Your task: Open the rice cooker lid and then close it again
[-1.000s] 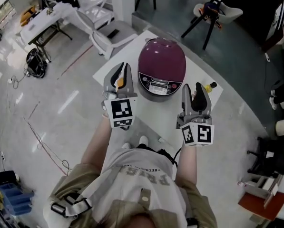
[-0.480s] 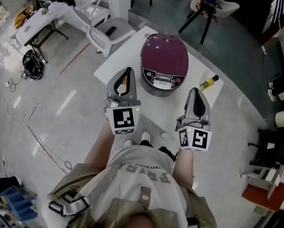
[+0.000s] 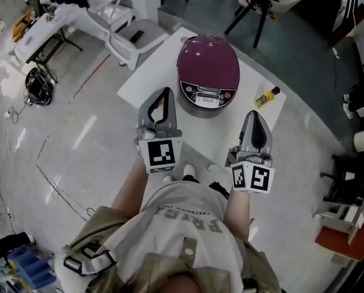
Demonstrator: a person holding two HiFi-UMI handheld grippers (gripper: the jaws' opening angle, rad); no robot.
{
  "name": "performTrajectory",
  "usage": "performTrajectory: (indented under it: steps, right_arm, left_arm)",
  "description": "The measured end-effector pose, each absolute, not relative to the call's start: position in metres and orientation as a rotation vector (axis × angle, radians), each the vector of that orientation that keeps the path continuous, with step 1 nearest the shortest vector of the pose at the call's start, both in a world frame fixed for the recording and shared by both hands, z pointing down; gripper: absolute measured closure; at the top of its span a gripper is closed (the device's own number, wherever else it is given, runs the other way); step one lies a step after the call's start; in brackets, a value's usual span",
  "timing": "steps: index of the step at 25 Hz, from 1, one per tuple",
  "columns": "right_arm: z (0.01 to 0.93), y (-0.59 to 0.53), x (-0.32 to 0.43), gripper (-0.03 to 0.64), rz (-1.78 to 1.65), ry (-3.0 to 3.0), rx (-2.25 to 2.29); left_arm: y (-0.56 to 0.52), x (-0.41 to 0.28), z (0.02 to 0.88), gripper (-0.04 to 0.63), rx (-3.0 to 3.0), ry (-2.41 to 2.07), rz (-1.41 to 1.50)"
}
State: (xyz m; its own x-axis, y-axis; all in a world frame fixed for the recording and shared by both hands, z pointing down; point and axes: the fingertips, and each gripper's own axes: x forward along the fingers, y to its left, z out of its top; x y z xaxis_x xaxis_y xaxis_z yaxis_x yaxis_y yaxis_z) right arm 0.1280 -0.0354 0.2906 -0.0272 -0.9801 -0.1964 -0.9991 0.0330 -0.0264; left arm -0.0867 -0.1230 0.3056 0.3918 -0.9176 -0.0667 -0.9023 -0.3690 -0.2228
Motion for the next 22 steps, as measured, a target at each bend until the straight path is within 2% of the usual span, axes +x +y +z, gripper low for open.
performTrajectory:
  steps: [22]
  right_arm:
    - [0.289, -0.038, 0.112, 0.617, 0.315, 2.241, -2.071]
  left_arm:
    - [-0.121, -0.092, 0.312, 0.586, -2.387, 1.606, -0.161]
